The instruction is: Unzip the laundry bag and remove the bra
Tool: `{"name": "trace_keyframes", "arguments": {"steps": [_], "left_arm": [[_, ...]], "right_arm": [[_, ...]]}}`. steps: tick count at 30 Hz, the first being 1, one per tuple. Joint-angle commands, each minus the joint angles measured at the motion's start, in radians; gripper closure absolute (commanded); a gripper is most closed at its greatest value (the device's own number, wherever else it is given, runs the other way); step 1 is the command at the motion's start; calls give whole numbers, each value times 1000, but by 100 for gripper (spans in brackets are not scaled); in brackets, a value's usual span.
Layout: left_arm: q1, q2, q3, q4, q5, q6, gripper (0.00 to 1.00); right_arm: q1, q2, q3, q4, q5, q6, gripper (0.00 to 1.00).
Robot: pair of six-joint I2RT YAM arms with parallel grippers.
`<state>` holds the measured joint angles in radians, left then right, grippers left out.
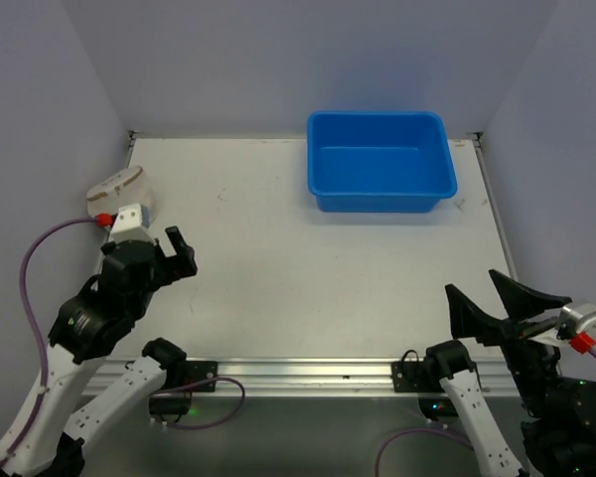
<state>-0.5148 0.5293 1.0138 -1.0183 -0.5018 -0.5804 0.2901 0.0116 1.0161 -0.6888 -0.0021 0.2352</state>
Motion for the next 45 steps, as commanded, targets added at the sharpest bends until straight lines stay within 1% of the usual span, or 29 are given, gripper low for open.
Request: {"name": "trace_keyframes", "arguments": {"steps": [1,3,4,6,7,9,10,12,13,15,16,18,19,21,22,24,26,28,31,34,35,36,37,38,39,41,44,45], "left_arm": [[2,182,2,130,56,50,0],[2,273,22,167,13,59,0],[5,370,58,197,-15,68,0],[24,478,115,219,-61,99,0],[74,585,177,246,-67,141,0],[155,687,239,279,-37,184,0],[235,781,303,303,-34,214,0],[291,880,385,297,-85,228,0],[327,973,475,282,-101,247,0],[361,1063,558,276,-148,266,0],[395,1142,628,277,-159,295,0],[429,1224,699,267,-190,321,0],[462,1305,768,248,-196,341,0],[510,1373,828,238,-175,352,0],[515,1431,877,244,-172,353,0],[571,1515,925,254,-156,356,1],[590,1572,1008,236,-141,364,2],[610,1636,1055,213,-101,360,3],[627,1689,1056,219,-103,353,5],[644,1713,1013,234,-70,341,20],[644,1715,1002,234,-60,337,28],[644,1715,990,236,-28,332,50],[642,1703,959,244,-6,320,61],[641,1684,935,256,34,314,88],[633,1668,910,267,58,307,100],[612,1594,833,299,92,301,100],[520,1462,729,308,88,298,100],[431,1374,656,326,92,294,100]], "right_arm": [[6,40,-24,-14,-110,47,1],[4,66,-37,-18,-173,70,1],[6,71,-43,-20,-194,76,1],[6,76,-70,-12,-243,101,1],[6,71,-82,-5,-259,108,1],[6,62,-120,26,-294,127,1],[6,53,-129,44,-306,130,1],[4,45,-152,58,-318,138,1],[6,45,-155,64,-326,138,1],[6,44,-165,67,-325,135,1],[6,44,-169,74,-320,135,1],[6,45,-186,83,-322,130,1],[6,47,-191,84,-322,130,1],[6,54,-200,89,-337,128,1],[6,59,-205,87,-351,119,1],[6,77,-211,84,-392,110,1],[6,94,-212,69,-412,90,1],[6,113,-215,61,-423,82,1],[6,122,-238,78,-421,81,1],[6,128,-251,89,-438,85,1],[6,131,-249,92,-441,84,1],[6,133,-248,91,-438,82,1],[6,133,-246,89,-432,81,1],[6,131,-244,89,-429,81,1],[6,131,-244,89,-426,81,1],[6,126,-246,87,-424,84,1],[6,123,-257,106,-433,95,1],[6,126,-254,109,-438,101,1]]}}
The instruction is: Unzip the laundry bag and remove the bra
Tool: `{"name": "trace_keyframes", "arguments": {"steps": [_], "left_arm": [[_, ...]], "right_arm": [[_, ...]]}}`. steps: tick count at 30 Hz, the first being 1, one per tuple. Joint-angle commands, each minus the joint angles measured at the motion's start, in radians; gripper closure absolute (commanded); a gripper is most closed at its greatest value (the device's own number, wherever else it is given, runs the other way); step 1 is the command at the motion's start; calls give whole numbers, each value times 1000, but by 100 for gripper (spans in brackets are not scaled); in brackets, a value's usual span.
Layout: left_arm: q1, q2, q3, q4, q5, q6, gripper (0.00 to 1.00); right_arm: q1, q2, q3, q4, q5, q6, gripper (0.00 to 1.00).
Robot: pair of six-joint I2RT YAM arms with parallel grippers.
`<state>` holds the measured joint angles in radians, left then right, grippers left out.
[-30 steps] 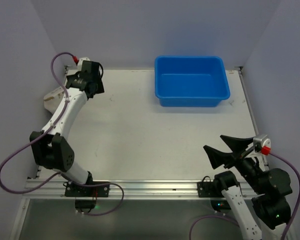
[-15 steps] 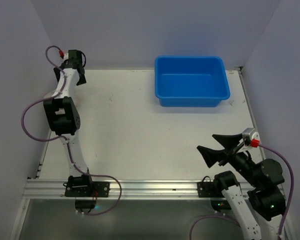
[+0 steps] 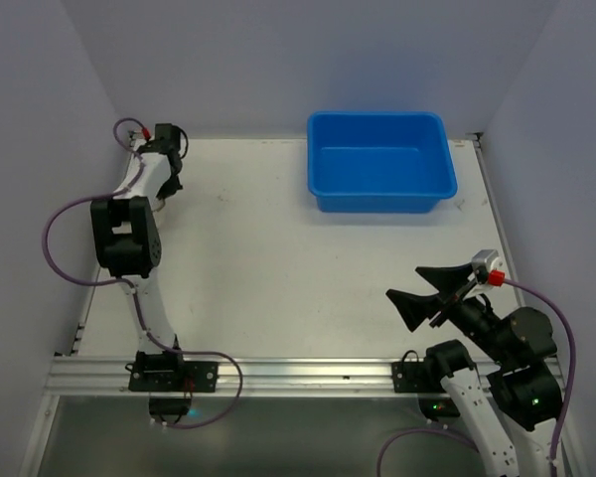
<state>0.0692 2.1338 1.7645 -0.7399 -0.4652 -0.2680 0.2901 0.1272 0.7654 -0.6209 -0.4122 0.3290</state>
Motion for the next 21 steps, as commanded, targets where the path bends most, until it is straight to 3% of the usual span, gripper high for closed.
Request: {"name": "trace_keyframes", "arguments": {"steps": [1,6,9,16,18,21], "left_arm": [[-195,-276,-135,57,66,-20,100],[-509,-552,-394,122,16,-144,100],[-671,-619,-488,126,-45,-227,100],[-1028,-589,-562,119,-133,-379,98],[-1092,-574,-541,113,-135,-405,79],[-1131,-584,-482,82,-96,-428,31]], "right_arm": [[6,14,2,44,-34,13,1],[6,34,-28,101,-82,74,1],[4,67,-32,116,-134,81,1],[6,77,-80,124,-145,88,1],[6,63,-107,124,-140,97,1],[4,65,-124,112,-123,99,1]]}}
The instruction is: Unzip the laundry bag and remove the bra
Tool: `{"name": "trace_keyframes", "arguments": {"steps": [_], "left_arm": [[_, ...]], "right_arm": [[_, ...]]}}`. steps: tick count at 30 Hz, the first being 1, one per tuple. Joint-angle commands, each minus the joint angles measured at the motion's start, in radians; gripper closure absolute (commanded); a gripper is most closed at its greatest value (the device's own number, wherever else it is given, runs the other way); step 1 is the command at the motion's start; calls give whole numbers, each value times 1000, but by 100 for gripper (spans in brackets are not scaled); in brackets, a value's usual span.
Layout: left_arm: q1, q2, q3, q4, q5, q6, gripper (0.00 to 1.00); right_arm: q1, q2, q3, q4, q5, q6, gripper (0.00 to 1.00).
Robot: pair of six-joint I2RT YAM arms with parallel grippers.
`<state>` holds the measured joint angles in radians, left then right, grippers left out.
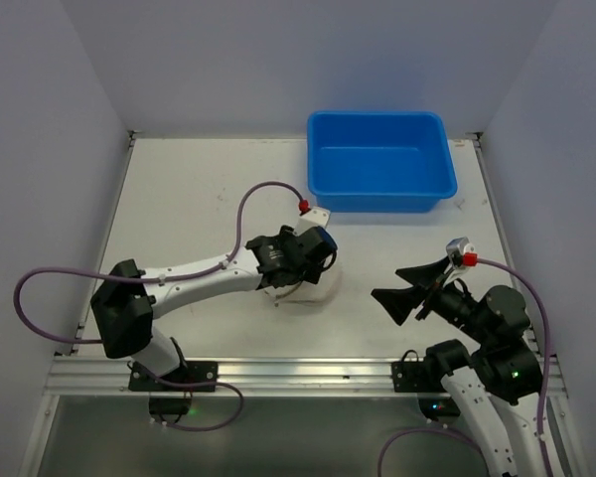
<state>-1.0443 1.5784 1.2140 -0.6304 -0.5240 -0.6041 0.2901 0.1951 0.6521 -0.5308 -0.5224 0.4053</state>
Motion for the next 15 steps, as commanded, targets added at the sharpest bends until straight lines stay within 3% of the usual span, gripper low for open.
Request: {"name": "trace_keyframes", "arguments": {"steps": [1,2,3,7,11,15], "left_arm": [[-20,-38,85,-40,-27,-101,20],[-25,-53,99,-49,-18,-109,6],[-31,-95,116,-61,-11,-129,0],[-31,-254,55,-60,-24,-196,0],[-25,-429,-123,-57,-80,-313,0],[-10,-604,-359,33,-27,-425,0]], "right_arm": [[4,0,-8,11,-7,17,1],[6,6,-5,3,2,15,1],[4,7,-3,0,7,12,1],[4,1,4,-9,32,13,1],[6,3,-6,-6,30,24,1],[6,7,-28,23,-5,49,1]]}}
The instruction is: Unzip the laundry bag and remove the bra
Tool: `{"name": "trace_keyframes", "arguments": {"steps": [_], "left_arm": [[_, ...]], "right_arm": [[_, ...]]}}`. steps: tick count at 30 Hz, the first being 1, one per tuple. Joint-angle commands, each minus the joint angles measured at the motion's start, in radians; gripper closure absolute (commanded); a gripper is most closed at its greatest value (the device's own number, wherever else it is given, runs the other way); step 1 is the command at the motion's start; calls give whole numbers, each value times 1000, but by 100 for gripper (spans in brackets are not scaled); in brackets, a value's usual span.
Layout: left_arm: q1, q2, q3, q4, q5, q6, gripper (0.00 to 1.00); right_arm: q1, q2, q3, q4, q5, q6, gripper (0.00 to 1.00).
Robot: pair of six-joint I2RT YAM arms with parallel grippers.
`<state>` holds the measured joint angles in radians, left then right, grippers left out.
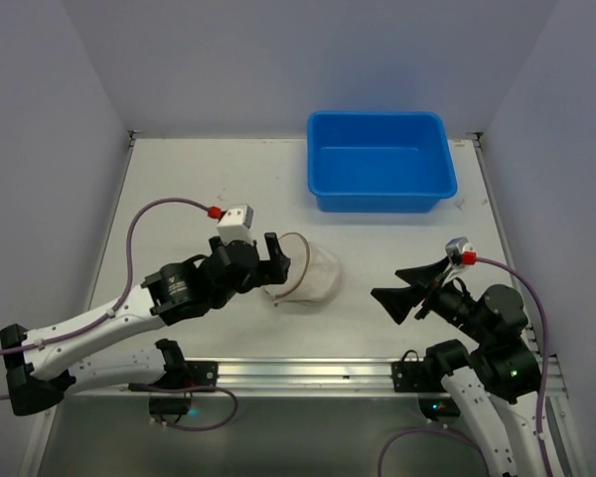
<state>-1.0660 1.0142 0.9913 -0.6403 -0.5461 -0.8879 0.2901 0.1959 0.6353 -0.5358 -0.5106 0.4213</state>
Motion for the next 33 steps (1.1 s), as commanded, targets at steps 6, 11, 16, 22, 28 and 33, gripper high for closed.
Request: {"name": "trace_keyframes", "arguments": {"steps": [6,11,16,22,28,33], "left_arm": [[66,-198,-440,263,73,-263,0],[275,-262,-636,431,242,-263,0],[337,-227,-704,720,337,-226,1],[356,-79,-718,899,445,-236,5],[359,10,-781,1001,471,-322,10],[362,78,-832,1087,491,-370,13]], "right_arm": [[6,13,-28,48,-35,45,1],[4,8,-32,36,-34,39,1],[6,10,-39,34,-34,40,1],[6,17,-39,45,-42,47,1],[6,13,-54,48,-45,45,1],[6,16,-56,53,-51,42,1]]}}
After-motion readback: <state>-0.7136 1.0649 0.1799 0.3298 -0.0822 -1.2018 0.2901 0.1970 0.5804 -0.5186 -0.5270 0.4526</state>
